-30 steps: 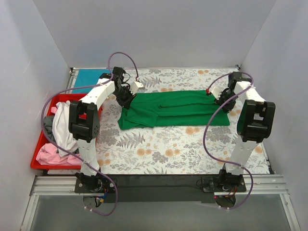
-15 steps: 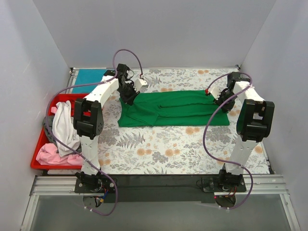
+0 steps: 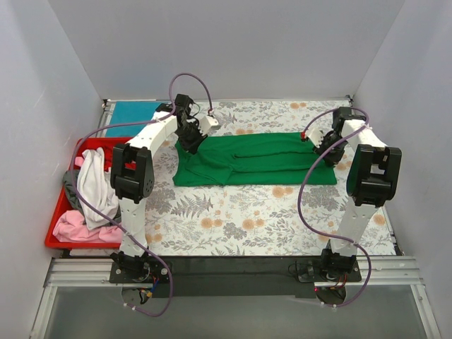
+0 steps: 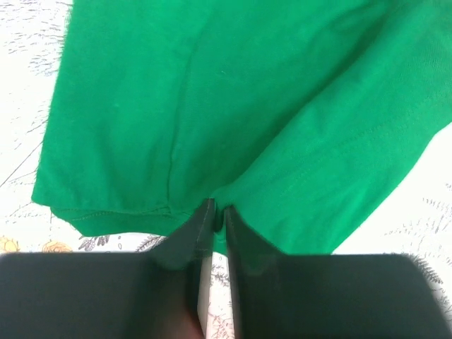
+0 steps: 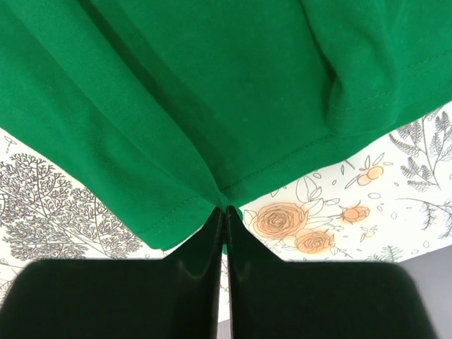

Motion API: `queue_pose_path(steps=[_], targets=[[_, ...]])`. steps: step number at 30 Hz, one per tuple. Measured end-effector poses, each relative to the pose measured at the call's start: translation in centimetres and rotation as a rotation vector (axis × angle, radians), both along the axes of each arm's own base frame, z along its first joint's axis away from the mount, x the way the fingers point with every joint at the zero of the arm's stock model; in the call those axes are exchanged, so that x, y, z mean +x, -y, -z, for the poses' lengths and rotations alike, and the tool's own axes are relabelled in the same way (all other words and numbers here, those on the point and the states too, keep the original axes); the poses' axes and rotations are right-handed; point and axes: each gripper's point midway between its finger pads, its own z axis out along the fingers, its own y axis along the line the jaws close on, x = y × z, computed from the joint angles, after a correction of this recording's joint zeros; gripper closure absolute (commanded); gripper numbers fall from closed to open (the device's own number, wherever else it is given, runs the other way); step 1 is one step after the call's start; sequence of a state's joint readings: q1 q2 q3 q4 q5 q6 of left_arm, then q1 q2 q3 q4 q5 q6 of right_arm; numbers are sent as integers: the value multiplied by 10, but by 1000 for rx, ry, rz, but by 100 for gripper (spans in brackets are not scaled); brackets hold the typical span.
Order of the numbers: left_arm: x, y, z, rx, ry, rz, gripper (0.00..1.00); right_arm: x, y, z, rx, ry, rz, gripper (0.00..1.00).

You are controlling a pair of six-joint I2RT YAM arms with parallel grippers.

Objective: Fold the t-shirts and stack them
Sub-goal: Fold the tshirt

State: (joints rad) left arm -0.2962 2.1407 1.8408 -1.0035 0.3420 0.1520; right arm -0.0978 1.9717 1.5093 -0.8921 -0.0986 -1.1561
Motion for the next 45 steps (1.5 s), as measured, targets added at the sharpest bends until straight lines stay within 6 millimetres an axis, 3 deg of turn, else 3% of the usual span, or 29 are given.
queue_pose_path(steps=[2, 3, 5, 10, 15, 19, 25, 37, 45], targets=[[4, 0, -1, -9, 9, -23, 69, -1, 1, 1, -4, -4, 11, 50], [6, 0, -2, -15, 10, -40, 68, -1, 1, 0, -6, -4, 14, 25], [8, -1, -6, -36, 2, -78, 64, 0, 3, -1, -6, -2, 32, 21], [3, -26, -18, -125, -58, -236, 62, 6, 16, -20, 33, 35, 127, 25], [-53, -72, -16, -178, -181, -445, 53, -22, 27, -40, 109, 28, 287, 29], [-92, -68, -9, -202, -264, -511, 45, -59, 13, -27, 180, -82, 386, 28], [-95, -58, 6, -216, -290, -550, 44, -80, 1, 0, 224, -200, 478, 27], [-96, -59, 33, -203, -317, -590, 42, -71, 4, 24, 210, -205, 574, 27], [-100, -61, 45, -187, -344, -601, 58, -69, 12, 24, 183, -187, 602, 22]])
